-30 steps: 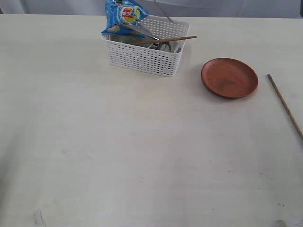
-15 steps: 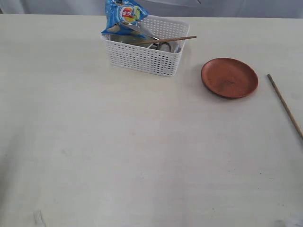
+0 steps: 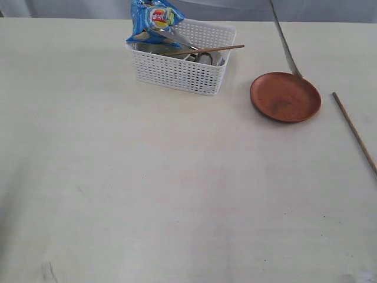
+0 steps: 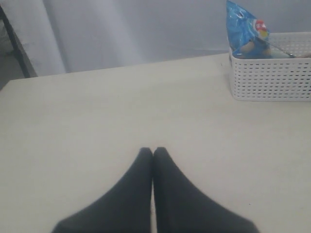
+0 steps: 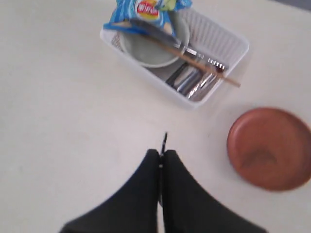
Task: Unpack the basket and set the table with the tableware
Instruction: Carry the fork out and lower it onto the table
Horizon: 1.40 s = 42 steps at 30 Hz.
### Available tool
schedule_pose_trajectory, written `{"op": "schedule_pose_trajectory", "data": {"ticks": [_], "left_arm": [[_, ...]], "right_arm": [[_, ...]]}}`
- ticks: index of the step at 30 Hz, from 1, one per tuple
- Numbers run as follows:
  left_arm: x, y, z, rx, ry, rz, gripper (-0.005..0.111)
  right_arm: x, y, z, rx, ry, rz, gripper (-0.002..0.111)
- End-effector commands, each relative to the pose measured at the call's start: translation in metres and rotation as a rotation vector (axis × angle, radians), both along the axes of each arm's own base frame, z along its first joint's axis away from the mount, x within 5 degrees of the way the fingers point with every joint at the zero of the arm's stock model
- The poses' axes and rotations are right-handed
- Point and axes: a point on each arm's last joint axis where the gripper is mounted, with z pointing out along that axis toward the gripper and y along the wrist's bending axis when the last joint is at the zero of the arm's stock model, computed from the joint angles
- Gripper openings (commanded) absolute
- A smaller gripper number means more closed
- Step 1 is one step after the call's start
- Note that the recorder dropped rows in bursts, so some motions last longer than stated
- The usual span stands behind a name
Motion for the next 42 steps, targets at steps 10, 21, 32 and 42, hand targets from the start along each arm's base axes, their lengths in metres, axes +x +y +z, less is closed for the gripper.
{"op": "schedule_pose_trajectory", "data": {"ticks": [10,21,32,42], "left_arm": [[0.000,-0.001,-0.001,-0.009,-0.001,-0.007,0.000],[0.000,-0.001,-0.001,-0.009,-0.001,-0.007,0.000],[0.000,-0.001,-0.001,-0.009,-0.001,-0.007,0.000],[0.000,-0.001,-0.001,-0.009,-0.001,-0.007,0.000]], "right_arm": [[-0.065,-0.018,-0.123,0.232,0.257,-0.226,-0.001],[-0.068,-0.006,-0.196,0.367,0.289,-0.464,-0.001],[-0.035,-0.020,-0.235,0.146,0.187,-0.606,0.000],[-0.016,-0.008,-0.266,0.205,0.225,-0.631,0.000]]}}
